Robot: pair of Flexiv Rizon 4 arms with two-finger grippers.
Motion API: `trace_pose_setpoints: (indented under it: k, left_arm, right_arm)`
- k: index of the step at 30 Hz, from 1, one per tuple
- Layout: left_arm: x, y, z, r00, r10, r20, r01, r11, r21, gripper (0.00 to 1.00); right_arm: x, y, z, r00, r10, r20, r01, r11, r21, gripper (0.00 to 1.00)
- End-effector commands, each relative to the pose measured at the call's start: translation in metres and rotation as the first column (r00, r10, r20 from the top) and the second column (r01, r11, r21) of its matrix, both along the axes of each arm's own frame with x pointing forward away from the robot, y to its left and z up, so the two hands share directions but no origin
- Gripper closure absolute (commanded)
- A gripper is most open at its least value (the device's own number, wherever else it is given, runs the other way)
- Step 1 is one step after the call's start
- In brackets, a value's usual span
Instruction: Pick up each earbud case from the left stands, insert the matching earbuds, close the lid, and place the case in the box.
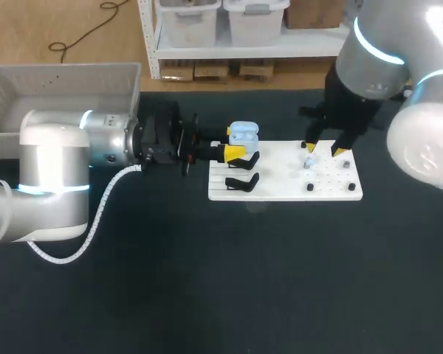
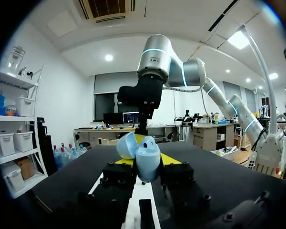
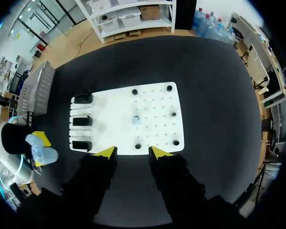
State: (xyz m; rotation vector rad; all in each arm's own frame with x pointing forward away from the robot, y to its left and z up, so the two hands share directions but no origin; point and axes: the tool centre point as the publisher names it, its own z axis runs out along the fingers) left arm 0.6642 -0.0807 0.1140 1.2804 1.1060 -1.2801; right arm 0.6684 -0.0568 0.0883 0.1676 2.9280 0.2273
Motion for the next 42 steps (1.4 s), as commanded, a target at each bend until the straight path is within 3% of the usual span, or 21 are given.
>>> trace_pose_setpoints:
  k: [1,12,26,42]
  left_arm:
    - [0.001,0.0,0.0,1.0,-0.001,0.0,0.001,1.0,0.0,1.0]
    - [0.001,0.0,0.0,1.0,-0.001,0.0,0.001,1.0,0.0,1.0]
    - [0.001,0.0,0.0,1.0,-0.001,0.0,0.001,1.0,0.0,1.0]
    - [0.001,0.0,0.0,1.0,-0.001,0.0,0.001,1.0,0.0,1.0]
  right_arm:
    - [0.012,0.009,-0.015,1.0,-0.005,-0.018,0.004,0.999,-0.045,0.57]
    - [0.022,0.009,-0.042,0.999,0.0,-0.053,-0.003,0.998,-0.056,0.56]
    - [0.035,0.006,-0.061,0.998,-0.029,-0.056,0.026,0.999,-0.037,0.52]
    - [0.041,0.004,-0.07,0.997,-0.043,-0.062,0.043,0.999,-0.015,0.59]
